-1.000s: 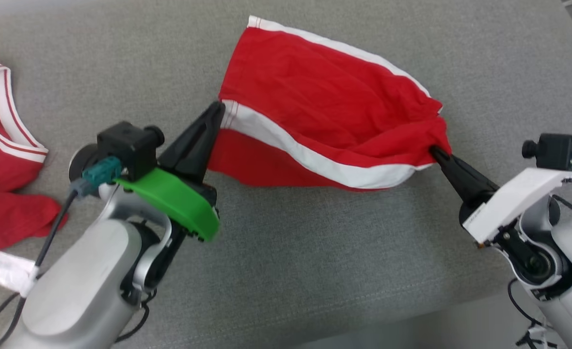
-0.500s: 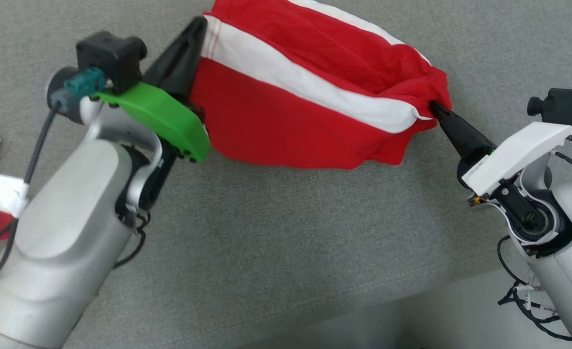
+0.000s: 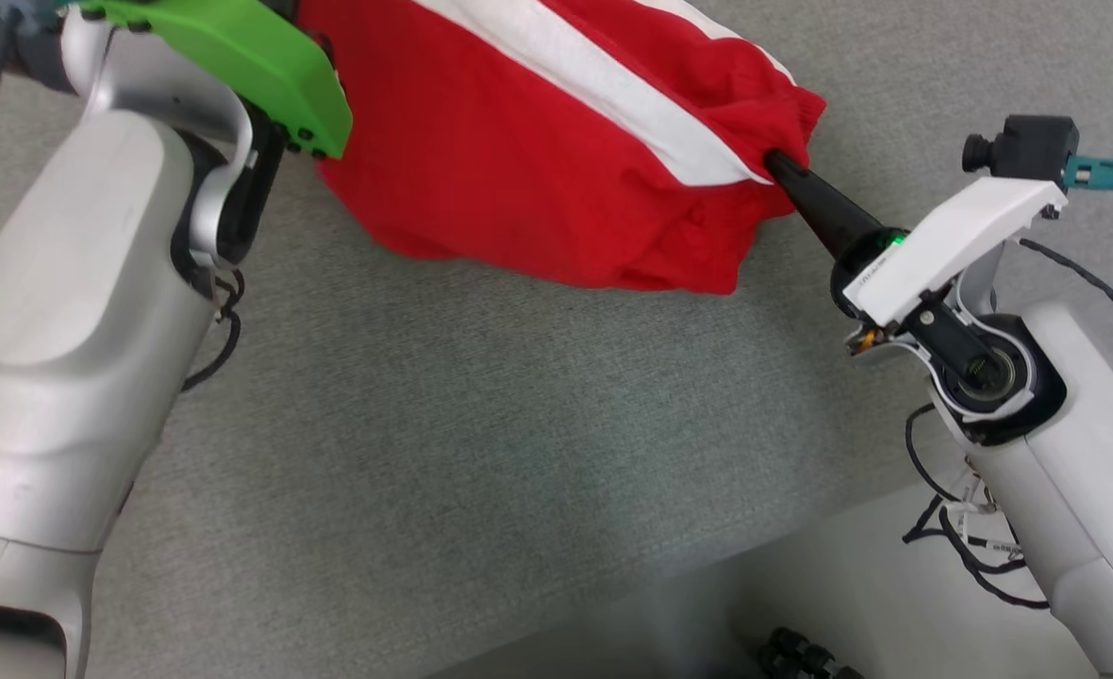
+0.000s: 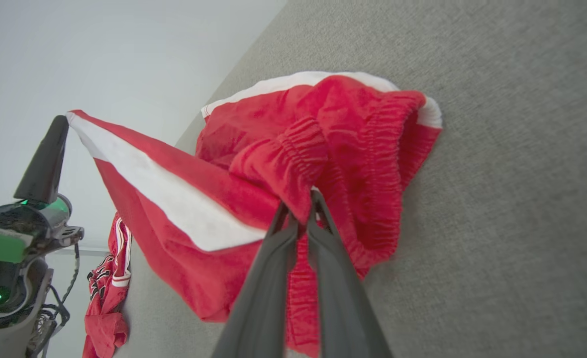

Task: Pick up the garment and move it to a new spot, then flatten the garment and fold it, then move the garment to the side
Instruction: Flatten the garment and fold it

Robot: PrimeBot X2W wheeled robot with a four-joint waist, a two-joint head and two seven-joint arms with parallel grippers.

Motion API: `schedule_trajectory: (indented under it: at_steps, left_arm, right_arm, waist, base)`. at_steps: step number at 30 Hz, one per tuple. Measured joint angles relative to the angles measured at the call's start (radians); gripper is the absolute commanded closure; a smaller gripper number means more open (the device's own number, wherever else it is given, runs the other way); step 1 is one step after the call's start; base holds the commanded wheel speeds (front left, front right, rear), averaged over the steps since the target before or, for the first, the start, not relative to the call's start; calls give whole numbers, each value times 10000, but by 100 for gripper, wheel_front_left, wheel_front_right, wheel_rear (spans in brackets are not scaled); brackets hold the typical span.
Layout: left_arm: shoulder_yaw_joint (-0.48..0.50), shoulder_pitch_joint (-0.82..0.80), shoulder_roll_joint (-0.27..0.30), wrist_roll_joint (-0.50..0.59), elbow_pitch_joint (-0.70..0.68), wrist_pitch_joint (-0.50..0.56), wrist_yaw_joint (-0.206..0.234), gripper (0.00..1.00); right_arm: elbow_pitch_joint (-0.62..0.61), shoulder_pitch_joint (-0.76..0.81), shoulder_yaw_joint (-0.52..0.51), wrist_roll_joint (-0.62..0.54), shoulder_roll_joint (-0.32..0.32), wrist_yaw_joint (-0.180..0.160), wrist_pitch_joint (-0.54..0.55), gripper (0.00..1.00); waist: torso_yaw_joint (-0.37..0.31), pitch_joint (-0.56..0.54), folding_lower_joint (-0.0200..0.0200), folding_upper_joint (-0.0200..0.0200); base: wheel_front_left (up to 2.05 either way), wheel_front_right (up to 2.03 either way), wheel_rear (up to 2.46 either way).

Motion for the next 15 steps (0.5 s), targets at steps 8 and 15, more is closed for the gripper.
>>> schedule_trajectory:
  at_steps: [8, 15]
  left_arm:
    - [40, -780, -142, 63, 970, -159, -291, 100]
    - [182, -1246, -117, 138, 1939, -384, -468, 100]
  right_arm:
    - [527, -801, -253, 169, 293, 98, 54, 100]
    - [1072, -1382, -385, 182, 702, 96, -134, 100]
  waist:
    - [-567, 519, 0, 0]
    - [-996, 884, 0, 0]
  base:
    - [0, 0, 0]
    - [0, 0, 0]
